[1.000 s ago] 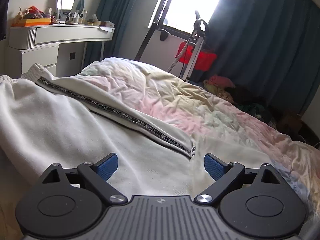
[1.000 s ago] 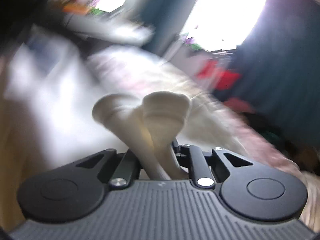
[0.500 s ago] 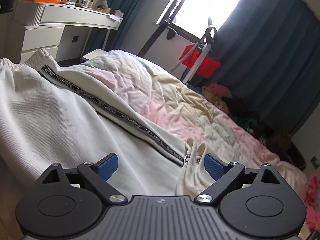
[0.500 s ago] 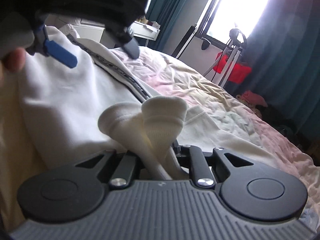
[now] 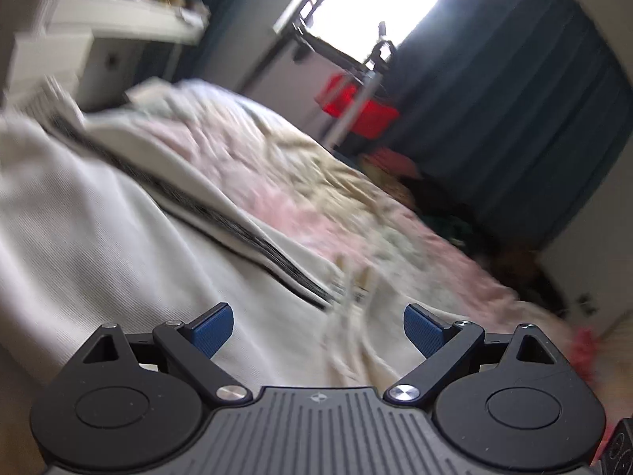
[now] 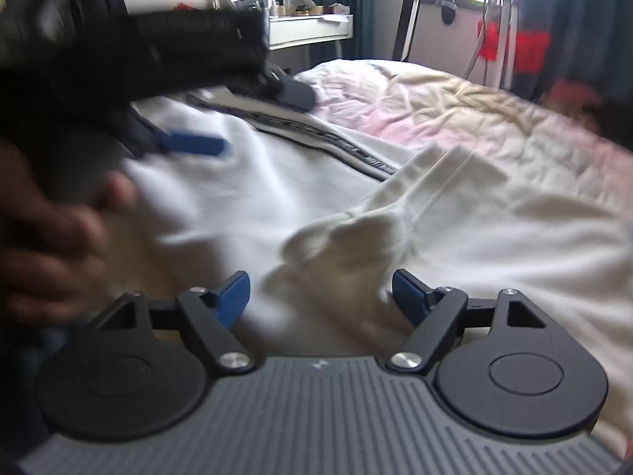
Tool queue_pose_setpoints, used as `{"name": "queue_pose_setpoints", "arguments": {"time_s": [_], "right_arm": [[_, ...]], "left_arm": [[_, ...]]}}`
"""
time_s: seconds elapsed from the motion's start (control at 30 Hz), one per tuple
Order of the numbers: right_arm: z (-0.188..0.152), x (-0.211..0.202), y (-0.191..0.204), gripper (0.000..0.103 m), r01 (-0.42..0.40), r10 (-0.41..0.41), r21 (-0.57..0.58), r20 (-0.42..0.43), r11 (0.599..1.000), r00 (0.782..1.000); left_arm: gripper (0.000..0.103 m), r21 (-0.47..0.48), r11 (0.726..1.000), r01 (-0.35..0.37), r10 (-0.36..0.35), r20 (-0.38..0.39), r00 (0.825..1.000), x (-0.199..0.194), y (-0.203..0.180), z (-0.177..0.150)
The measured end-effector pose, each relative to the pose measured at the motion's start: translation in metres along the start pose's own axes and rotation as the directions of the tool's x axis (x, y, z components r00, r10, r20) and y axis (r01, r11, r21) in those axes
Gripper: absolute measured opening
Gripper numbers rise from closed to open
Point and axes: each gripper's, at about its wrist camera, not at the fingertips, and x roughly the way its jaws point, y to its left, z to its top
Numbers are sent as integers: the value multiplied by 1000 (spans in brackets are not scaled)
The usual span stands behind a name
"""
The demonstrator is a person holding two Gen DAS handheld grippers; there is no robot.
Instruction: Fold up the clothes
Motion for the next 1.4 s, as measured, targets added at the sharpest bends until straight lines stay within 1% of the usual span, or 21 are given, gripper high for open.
{"name": "queue_pose_setpoints", "arguments": {"time_s": [0.07,0.17,0.23,0.3,0.37,0.4,0.5,0.57,0.67,0.73,0.83,0.87,0.9,0.97,1.0,1.1,1.2,1.27,1.33,1.37,1.4], "right_arm": [[2,-14,-4,81,34,-33,42,-19,999,999],[-1,-34,-20,81,102,-97,150,-40,983,994],[-6,-48,-33,80,124,-122,213,-23,969,992],[-4,-55,-47,80,178,-185,256,4,950,983],[0,-62,-62,80,234,-253,299,28,925,967],[2,-65,-71,80,253,-279,326,35,911,960],[0,-62,-97,80,270,-307,407,28,873,951],[-6,-54,-109,80,290,-323,436,1,852,947],[-14,-35,-125,80,328,-333,454,-73,828,940],[-17,-23,-132,80,339,-329,475,-107,812,938],[-17,-18,-134,80,347,-335,487,-115,801,935],[-16,-17,-133,80,350,-338,481,-114,804,934],[-15,-17,-131,80,352,-340,472,-114,808,933],[-15,-18,-127,80,360,-347,455,-116,814,931],[-15,-19,-125,80,363,-350,449,-116,816,930],[-16,-26,-123,80,366,-356,445,-111,817,928],[-16,-36,-120,80,353,-353,459,-90,815,931],[-16,-41,-118,80,346,-351,462,-79,817,933],[-15,-42,-117,80,343,-350,459,-74,819,934],[-15,-43,-117,80,345,-352,457,-73,820,933],[-15,-42,-118,80,349,-357,454,-73,820,931]], "left_arm": [[94,-8,999,31,-31,-28,999,5,-1,-4],[94,28,998,60,-58,-69,996,16,-9,-12],[94,58,995,86,-80,-100,992,23,-17,-19],[95,93,990,104,-91,-129,987,31,-26,-25],[95,141,986,87,-66,-152,986,41,-35,-33],[95,158,985,64,-38,-166,985,47,-38,-36],[93,163,987,-6,36,-183,983,63,-34,-41],[89,168,985,-46,77,-186,980,72,-32,-43],[84,198,978,-68,104,-177,979,74,-33,-43],[73,217,974,-71,110,-174,978,73,-35,-45],[50,241,967,-77,117,-158,980,66,-40,-47],[36,244,967,-75,115,-154,981,64,-41,-48],[26,238,969,-68,106,-152,983,61,-41,-47],[19,216,975,-45,79,-151,985,55,-42,-44],[18,194,980,-35,66,-152,986,50,-42,-43],[17,142,990,-8,30,-155,987,30,-46,-40],[17,109,994,-23,43,-186,982,20,-44,-45],[18,121,992,-43,69,-220,973,24,-39,-51],[26,133,990,-42,73,-238,969,28,-37,-51],[36,125,992,-36,65,-242,968,28,-36,-48],[52,113,993,-29,56,-245,968,29,-35,-44]]}}
